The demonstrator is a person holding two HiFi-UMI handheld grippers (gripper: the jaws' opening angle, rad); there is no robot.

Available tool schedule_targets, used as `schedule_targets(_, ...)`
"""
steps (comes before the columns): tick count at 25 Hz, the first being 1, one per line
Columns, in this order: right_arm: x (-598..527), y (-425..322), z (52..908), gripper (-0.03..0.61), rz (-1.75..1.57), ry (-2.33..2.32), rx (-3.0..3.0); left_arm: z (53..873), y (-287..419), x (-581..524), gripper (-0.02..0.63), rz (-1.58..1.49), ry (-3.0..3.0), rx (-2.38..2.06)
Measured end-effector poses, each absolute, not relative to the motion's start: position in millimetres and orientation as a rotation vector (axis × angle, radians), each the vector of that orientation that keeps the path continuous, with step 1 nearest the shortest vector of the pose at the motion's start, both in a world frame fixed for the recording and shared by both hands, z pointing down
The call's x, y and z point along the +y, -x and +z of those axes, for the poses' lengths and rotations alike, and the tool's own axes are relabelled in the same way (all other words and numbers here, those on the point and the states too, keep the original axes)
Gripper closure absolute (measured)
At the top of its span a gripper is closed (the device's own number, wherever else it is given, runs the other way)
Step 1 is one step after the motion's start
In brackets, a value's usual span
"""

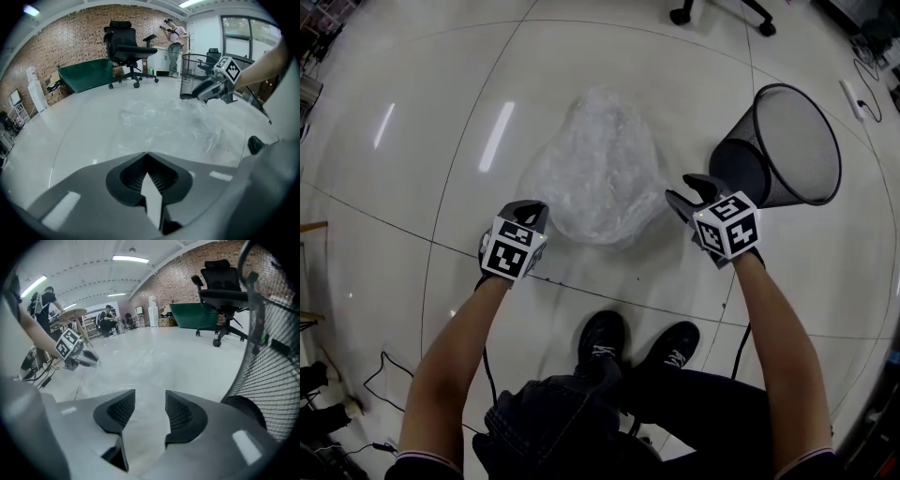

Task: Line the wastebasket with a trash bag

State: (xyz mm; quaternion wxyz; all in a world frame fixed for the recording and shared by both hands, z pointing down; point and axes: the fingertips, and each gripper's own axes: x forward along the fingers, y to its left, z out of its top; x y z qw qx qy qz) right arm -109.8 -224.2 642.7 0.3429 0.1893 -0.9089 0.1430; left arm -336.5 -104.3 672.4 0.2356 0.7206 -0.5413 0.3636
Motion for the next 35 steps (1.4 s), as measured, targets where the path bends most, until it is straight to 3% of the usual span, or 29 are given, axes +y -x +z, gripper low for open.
schedule_targets(4,-201,129,672,0.393,0.442,-0.391,-2.319,673,342,-99,0.603,0.998,-1.961,-1.484)
schedule_targets(5,-197,131,676,0.427,0.44,-0.376,-2.313,672,343,-99,0.602,0.998,-1.964,-1.483)
schedule_targets(7,-194,133,674,0.562,0.41,-0.357,-2.318,669,347,-101,0.603,1.004,-1.976,-1.484)
schedule_targets(8,-193,134,670,0.574,0.397,-0.347,-2.325,667,348,-102,0.602,1.003,-1.983,-1.486)
schedule_targets(21,-202,96,496,0.575,0.096,-0.438,-2.421,517,324,-128,0.603,0.874,-2.239,-1.557)
schedule_targets(35,-173,10,293,0.575,-0.156,-0.757,-2.493,313,239,-131,0.603,0.696,-2.605,-1.505)
